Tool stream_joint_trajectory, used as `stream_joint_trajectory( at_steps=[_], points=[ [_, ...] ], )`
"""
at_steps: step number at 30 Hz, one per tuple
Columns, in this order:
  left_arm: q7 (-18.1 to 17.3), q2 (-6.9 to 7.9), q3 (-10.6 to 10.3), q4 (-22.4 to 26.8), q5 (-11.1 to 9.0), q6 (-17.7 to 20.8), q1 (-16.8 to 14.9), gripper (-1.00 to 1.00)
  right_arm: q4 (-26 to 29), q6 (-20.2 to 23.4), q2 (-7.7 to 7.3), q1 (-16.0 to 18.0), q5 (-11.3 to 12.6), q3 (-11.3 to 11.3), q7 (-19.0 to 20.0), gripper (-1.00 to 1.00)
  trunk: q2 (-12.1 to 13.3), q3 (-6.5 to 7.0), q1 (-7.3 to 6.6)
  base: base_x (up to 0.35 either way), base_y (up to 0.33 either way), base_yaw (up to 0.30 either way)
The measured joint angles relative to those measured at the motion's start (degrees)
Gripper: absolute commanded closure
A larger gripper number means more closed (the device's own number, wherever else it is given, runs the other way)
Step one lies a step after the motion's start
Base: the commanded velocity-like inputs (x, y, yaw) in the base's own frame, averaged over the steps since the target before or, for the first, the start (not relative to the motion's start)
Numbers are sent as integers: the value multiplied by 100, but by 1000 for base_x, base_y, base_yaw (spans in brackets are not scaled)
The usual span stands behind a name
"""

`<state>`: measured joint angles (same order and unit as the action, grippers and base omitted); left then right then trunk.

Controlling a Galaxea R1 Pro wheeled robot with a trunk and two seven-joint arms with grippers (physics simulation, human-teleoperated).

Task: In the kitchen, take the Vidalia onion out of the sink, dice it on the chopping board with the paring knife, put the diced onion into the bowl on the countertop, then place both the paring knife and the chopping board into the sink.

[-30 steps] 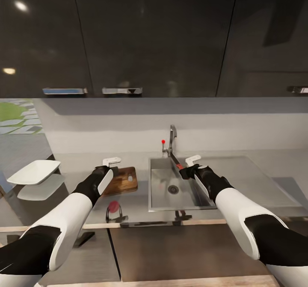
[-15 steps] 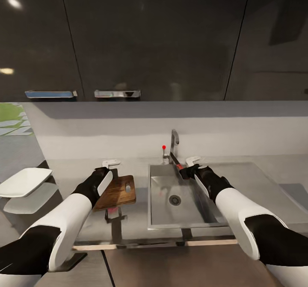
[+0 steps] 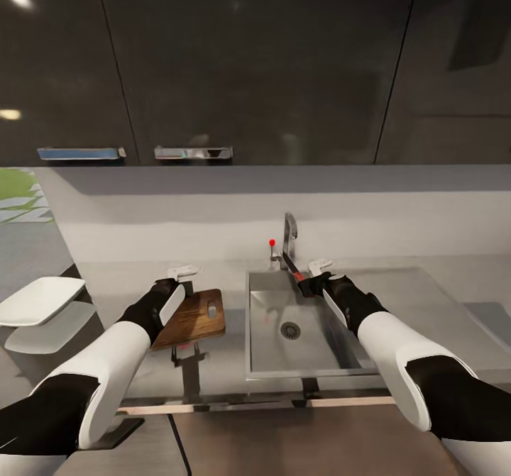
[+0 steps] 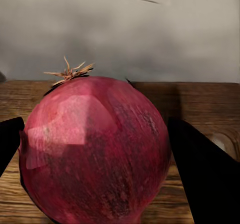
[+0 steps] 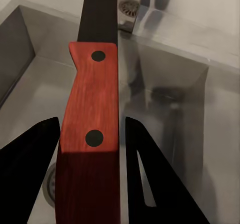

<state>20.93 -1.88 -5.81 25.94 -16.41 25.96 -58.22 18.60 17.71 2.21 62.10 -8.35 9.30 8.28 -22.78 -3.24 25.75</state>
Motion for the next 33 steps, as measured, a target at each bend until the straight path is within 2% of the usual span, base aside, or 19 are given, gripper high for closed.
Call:
stream_joint_trajectory(
  at_steps=[6,33],
  points=[
    [1,-42,-6,-115,-1,-16,0,100,0,-1,1,0,6,0,1,100,0,-35,0,0,0,0],
    [1,-44,-6,-128,0,-18,0,100,0,2,6,0,5,0,1,100,0,-193,0,0,0,0]
  ],
)
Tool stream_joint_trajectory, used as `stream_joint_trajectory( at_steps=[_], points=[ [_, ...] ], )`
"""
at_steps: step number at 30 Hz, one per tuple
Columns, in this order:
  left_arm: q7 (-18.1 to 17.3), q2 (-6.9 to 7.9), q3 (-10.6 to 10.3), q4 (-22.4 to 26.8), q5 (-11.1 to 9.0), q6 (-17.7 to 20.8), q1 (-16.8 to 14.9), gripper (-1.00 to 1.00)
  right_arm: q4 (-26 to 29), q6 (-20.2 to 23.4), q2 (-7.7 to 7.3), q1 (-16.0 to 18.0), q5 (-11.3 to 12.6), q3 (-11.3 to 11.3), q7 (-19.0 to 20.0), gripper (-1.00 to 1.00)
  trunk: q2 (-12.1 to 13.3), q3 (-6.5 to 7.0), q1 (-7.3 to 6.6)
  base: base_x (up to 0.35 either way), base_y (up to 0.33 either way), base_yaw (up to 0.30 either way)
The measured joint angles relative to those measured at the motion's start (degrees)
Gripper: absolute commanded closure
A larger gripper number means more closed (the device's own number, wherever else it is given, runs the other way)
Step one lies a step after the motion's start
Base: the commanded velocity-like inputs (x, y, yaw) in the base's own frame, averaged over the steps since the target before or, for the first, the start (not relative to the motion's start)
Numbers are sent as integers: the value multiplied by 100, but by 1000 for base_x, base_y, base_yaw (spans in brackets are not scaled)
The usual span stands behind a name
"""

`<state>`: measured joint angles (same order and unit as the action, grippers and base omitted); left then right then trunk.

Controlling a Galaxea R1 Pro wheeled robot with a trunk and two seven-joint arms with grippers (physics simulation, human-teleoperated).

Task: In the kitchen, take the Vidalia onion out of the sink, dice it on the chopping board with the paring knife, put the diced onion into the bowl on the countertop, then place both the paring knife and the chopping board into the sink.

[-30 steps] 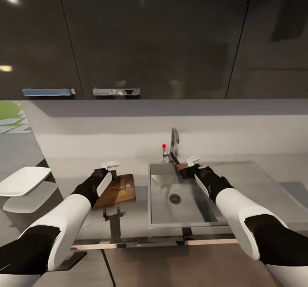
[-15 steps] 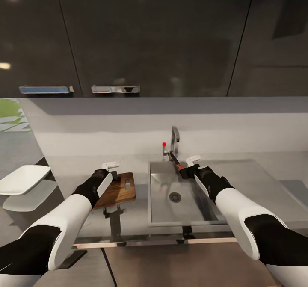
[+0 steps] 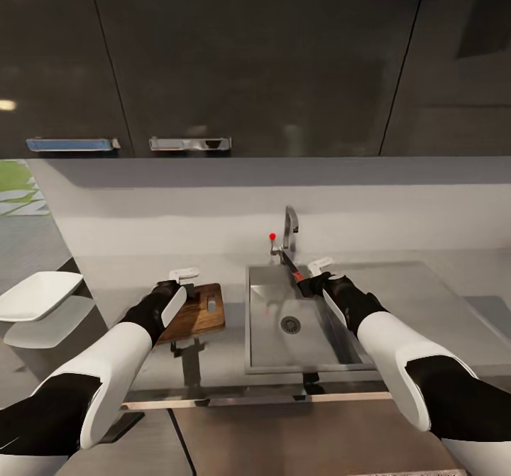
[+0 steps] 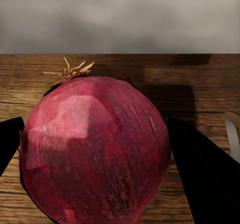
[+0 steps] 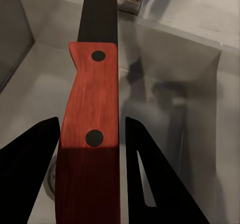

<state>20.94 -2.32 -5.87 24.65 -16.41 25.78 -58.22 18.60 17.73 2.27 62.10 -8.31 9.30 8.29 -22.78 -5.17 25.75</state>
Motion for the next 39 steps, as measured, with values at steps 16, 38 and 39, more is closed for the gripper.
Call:
stream_joint_trajectory(
  at_steps=[16,38,39],
  points=[
    [1,-1,0,-66,0,0,0,100,0,6,-6,0,-4,0,-1,100,0,-93,0,0,0,0],
    [0,-3,-6,-71,17,-12,-4,100,0,4,-3,0,2,0,0,100,-3,-235,-1,0,0,0],
    [-1,-4,-9,-68,26,-14,-5,100,0,4,-2,0,3,0,0,100,-5,-242,-1,0,0,0]
  ],
)
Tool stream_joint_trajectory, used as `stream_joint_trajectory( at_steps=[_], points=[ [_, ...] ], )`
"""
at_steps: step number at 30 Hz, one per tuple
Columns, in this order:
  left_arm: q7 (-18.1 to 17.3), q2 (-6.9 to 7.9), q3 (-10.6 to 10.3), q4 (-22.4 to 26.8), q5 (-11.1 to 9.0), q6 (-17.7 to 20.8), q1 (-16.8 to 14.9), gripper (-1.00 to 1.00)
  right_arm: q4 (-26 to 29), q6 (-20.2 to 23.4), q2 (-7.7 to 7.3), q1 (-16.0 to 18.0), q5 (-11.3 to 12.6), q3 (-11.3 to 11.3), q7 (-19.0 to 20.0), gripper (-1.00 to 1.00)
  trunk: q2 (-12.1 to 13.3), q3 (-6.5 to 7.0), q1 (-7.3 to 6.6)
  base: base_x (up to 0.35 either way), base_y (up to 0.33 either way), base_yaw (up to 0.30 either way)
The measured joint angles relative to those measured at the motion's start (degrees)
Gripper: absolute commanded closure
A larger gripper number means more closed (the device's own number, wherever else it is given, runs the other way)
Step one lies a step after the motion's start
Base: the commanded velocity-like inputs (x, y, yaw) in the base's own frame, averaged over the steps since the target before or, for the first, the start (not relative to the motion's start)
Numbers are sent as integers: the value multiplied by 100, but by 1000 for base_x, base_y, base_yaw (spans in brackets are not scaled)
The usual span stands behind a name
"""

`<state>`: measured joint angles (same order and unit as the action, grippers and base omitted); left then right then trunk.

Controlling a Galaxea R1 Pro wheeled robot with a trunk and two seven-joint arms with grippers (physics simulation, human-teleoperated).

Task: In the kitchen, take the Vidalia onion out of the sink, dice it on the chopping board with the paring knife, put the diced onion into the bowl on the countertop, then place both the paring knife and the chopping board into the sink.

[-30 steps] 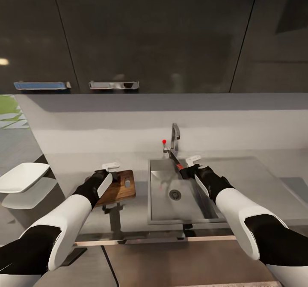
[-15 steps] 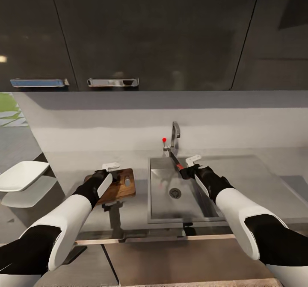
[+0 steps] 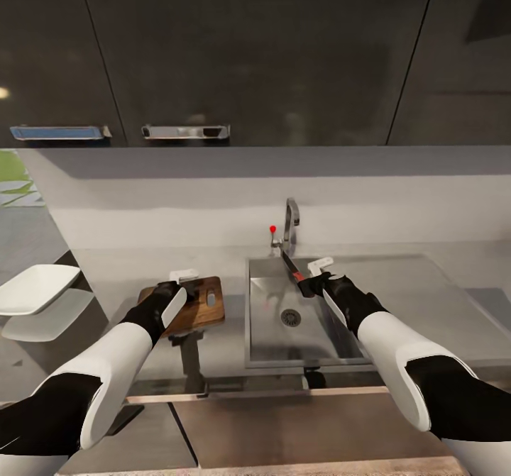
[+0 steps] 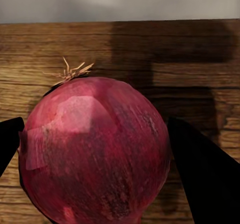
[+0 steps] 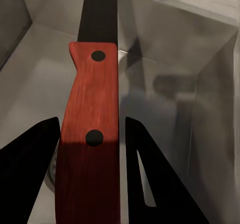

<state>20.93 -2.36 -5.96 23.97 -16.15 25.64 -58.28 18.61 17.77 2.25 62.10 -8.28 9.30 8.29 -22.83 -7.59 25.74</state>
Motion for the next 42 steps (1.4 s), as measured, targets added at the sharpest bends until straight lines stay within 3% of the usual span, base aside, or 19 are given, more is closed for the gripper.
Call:
stream_joint_trajectory(
  at_steps=[16,27,28,30,42],
  points=[
    [-1,0,2,224,3,9,2,100,0,3,12,0,1,6,1,100,0,-119,0,0,0,0],
    [-1,1,2,249,15,35,1,100,0,10,57,0,1,8,-1,100,-1,-131,-1,0,0,0],
    [0,1,2,248,13,34,1,-100,0,10,57,0,1,7,-1,100,-1,-131,-1,0,0,0],
    [-3,2,9,-3,-30,28,5,-100,0,10,57,0,1,8,-1,100,5,-133,2,0,0,0],
    [-3,2,14,10,-32,35,5,-100,0,2,57,0,1,5,0,100,3,-132,1,0,0,0]
  ],
)
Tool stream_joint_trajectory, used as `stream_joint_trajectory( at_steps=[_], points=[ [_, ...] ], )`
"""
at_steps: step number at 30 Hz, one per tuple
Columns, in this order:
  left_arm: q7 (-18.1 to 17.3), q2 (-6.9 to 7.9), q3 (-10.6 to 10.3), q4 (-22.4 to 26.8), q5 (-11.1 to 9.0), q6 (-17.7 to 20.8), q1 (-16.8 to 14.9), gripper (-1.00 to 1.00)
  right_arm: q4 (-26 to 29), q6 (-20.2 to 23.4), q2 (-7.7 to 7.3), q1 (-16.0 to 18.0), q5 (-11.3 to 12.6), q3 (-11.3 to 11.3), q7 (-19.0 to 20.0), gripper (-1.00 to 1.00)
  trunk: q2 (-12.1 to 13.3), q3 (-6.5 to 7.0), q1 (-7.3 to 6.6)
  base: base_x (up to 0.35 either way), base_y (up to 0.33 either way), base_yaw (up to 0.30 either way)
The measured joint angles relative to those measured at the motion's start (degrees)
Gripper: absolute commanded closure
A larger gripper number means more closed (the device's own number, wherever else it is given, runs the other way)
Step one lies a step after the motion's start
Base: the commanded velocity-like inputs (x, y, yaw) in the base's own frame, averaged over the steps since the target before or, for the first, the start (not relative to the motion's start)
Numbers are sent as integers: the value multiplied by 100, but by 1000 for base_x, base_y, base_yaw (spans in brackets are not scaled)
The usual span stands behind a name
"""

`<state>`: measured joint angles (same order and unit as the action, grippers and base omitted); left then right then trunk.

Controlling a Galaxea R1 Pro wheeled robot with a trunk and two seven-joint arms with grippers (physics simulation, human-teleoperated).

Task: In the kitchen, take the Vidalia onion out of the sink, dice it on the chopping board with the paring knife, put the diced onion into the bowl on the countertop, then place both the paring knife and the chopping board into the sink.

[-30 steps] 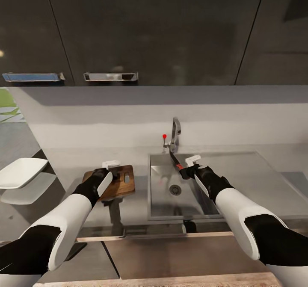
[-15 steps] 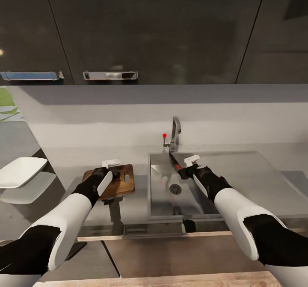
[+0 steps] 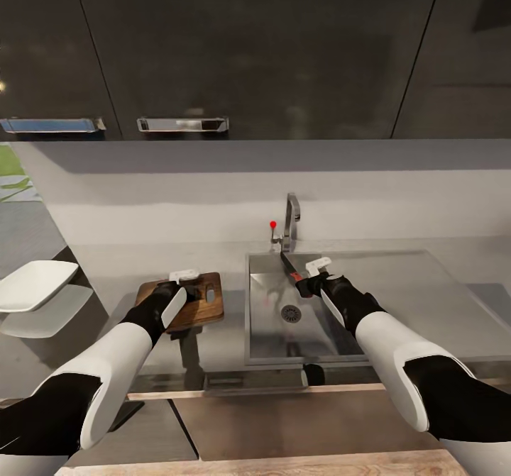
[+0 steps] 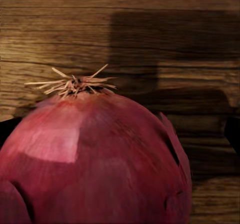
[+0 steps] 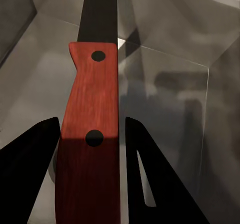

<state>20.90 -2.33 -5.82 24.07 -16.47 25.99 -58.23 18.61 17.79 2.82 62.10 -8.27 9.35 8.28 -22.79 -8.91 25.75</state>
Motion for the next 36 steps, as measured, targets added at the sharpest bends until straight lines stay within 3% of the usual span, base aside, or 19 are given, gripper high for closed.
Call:
stream_joint_trajectory(
  at_steps=[12,15,19,24,36],
  points=[
    [4,0,3,73,-6,13,0,-100,0,0,0,0,0,2,0,100,0,0,0,0,0,0],
    [3,-1,0,360,-10,88,0,-100,0,0,0,0,0,3,0,100,0,0,0,0,0,0],
    [3,1,-18,1177,-16,1201,0,-100,0,0,0,0,0,3,2,100,-1,0,0,0,0,0],
    [3,9,-18,1749,-16,2113,1,-100,-50,-7,7,0,0,4,7,100,0,0,0,0,0,0],
    [2,78,-17,1814,-7,2273,1,-100,-70,-9,9,0,0,5,8,100,0,0,0,-2,0,0]
  ],
)
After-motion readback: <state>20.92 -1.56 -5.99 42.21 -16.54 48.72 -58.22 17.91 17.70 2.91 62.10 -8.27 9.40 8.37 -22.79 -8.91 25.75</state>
